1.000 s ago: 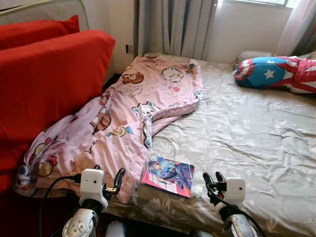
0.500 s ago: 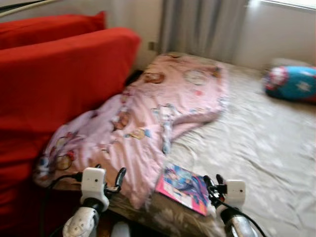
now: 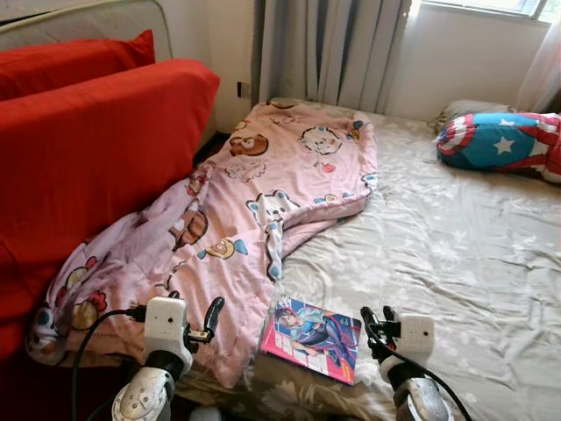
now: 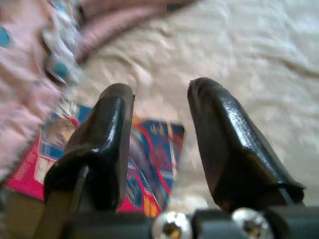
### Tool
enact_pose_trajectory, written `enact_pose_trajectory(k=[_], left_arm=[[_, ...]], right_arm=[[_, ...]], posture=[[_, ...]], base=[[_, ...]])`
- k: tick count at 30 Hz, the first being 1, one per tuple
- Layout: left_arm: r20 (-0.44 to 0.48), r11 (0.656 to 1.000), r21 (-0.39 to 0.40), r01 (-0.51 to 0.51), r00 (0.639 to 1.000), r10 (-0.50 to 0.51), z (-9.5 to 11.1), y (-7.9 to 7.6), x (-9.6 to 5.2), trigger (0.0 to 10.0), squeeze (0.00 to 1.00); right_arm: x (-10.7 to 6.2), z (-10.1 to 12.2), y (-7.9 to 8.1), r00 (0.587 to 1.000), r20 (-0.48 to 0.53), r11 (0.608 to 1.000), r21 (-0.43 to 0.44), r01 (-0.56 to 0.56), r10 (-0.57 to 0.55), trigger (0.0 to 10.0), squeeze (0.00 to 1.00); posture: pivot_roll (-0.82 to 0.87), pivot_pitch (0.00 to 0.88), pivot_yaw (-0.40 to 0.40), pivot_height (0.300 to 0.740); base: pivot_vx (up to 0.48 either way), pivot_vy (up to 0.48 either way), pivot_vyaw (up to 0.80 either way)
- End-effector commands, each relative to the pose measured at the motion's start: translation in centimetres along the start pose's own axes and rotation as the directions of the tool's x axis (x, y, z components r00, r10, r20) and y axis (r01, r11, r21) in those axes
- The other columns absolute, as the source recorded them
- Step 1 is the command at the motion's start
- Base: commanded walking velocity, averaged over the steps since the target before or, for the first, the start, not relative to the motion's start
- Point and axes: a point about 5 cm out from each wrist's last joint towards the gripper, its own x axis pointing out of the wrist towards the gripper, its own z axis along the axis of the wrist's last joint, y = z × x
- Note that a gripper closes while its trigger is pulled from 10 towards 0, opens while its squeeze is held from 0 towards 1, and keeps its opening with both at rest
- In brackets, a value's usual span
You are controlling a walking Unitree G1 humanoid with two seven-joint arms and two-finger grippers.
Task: Clean up the room
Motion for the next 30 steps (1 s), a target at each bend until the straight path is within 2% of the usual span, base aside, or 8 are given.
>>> enact_pose_trajectory(k=[1,3,5,6,17,18,19,30], left_arm=[[0.004,1.0,0.001,0.011,1.0,-0.011,0.2,-0.2,0.2,10.0,0.0],[0.004,1.0,0.0,0.012,1.0,-0.012,0.3,-0.3,0.3,10.0,0.0],[0.005,1.0,0.003,0.013,1.0,-0.013,0.5,0.0,0.8,10.0,0.0],[0.001,1.0,0.007,0.016,1.0,-0.016,0.6,0.1,1.0,10.0,0.0],[-0.006,0.999,0.036,0.014,1.0,-0.014,1.2,0.8,0.7,10.0,0.0],[-0.011,0.999,0.037,0.014,1.0,-0.014,1.2,0.8,0.4,10.0,0.0],[-0.016,0.999,0.037,0.014,1.0,-0.013,1.2,0.8,0.1,10.0,0.0],[-0.057,0.999,0.03,0.013,0.998,-0.012,1.0,0.4,-2.2,10.0,0.0]], right_arm=[[0.1,-0.8,-0.9,0.996,-0.077,0.999,-0.003,0.038,-0.038,10.0,0.0],[0.1,-1.2,-1.0,0.993,-0.108,0.999,-0.006,0.039,-0.04,10.0,0.0],[0.7,-2.1,-2.0,0.972,-0.21,0.99,0.062,0.124,-0.108,10.0,0.01],[0.9,-2.7,-2.4,0.949,-0.28,0.975,0.122,0.186,-0.146,10.0,1.0],[2.0,-2.6,-2.3,0.911,-0.381,0.935,0.237,0.264,-0.16,10.0,1.0],[2.1,-2.5,-2.2,0.911,-0.383,0.938,0.234,0.256,-0.153,10.0,0.32],[2.3,-2.3,-2.1,0.912,-0.382,0.938,0.239,0.251,-0.147,10.0,0.0],[2.7,-1.8,-2.4,0.907,-0.385,0.928,0.248,0.278,-0.169,10.0,0.0]], posture=[[0.09,0.0,-0.075,0.633],[0.1,0.0,-0.073,0.633],[0.11,0.0,-0.071,0.633],[0.11,0.002,-0.066,0.633],[0.15,0.115,-0.05,0.633],[0.15,0.12,-0.05,0.633],[0.15,0.136,-0.049,0.633],[0.18,0.215,-0.042,0.633]], base=[[0.0,0.0,0.0],[0.0,0.0,0.0],[0.0,0.0,0.0],[0.0,0.0,0.0],[0.0,0.0,0.0],[0.0,0.0,0.0],[0.0,0.0,0.0],[0.0,0.0,0.0]])
